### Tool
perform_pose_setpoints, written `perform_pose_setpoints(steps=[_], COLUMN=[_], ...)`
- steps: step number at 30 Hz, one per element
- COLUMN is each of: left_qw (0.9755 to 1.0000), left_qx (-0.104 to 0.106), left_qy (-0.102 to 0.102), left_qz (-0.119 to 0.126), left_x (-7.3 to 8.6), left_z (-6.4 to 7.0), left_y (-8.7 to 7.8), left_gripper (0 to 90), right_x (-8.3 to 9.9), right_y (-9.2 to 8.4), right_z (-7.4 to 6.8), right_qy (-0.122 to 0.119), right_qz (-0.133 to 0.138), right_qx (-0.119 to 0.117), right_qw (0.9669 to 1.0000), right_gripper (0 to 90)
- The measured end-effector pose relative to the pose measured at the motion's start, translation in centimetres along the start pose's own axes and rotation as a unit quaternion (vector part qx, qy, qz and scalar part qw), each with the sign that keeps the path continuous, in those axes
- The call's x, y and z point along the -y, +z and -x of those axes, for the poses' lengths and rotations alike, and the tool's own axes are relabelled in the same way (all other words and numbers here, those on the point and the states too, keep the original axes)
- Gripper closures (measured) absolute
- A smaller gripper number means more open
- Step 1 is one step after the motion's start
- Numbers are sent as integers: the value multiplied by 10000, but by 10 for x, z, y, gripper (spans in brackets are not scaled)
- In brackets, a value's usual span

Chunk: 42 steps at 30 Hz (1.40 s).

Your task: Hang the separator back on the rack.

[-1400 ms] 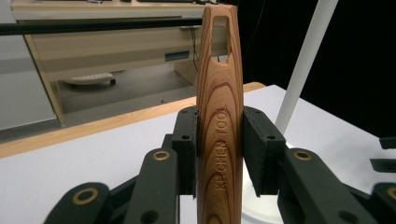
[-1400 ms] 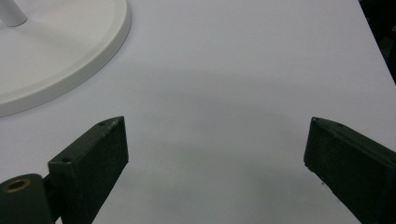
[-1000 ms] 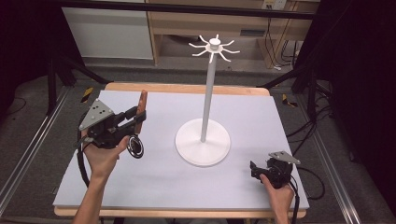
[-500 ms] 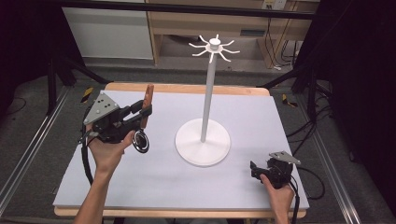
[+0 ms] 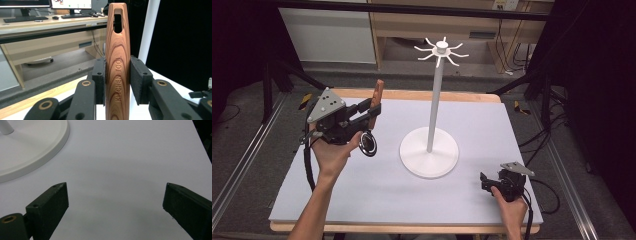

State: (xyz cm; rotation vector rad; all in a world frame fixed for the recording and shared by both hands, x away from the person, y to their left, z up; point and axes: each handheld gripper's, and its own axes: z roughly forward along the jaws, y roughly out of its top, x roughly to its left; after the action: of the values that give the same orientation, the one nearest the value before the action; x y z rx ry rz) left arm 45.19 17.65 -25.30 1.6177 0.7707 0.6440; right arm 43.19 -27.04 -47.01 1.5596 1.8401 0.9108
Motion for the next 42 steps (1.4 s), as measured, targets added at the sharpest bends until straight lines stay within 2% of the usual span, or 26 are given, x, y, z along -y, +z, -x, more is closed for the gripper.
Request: perform_pose_setpoints(steps=[9, 17, 34, 38, 39, 40, 42], left_qw=[9999, 9995, 9989, 9987, 9989, 9985, 9986], left_qx=[84, 216, 329, 408, 408, 420, 421], left_qy=[40, 41, 157, 144, 57, 173, 182], left_qz=[86, 226, 286, 279, 217, 289, 276], left_x=[-12, -29, -49, -51, -52, -53, -55], left_z=[2, 7, 17, 20, 22, 22, 23], left_y=[3, 6, 17, 19, 19, 20, 22], left_gripper=[675, 675, 674, 674, 674, 674, 675], right_x=[0, 0, 0, 0, 0, 0, 0], right_y=[0, 0, 0, 0, 0, 0, 0], right_z=[0, 0, 2, 2, 2, 2, 2], right_qy=[30, 49, 74, 62, 73, 71, 72], right_qz=[3, 3, 11, 11, 9, 11, 9], right_qx=[-15, -18, -11, -18, -19, -18, -15], right_qw=[10000, 10000, 10000, 10000, 10000, 10000, 10000], right_gripper=[68, 68, 68, 68, 68, 68, 68])
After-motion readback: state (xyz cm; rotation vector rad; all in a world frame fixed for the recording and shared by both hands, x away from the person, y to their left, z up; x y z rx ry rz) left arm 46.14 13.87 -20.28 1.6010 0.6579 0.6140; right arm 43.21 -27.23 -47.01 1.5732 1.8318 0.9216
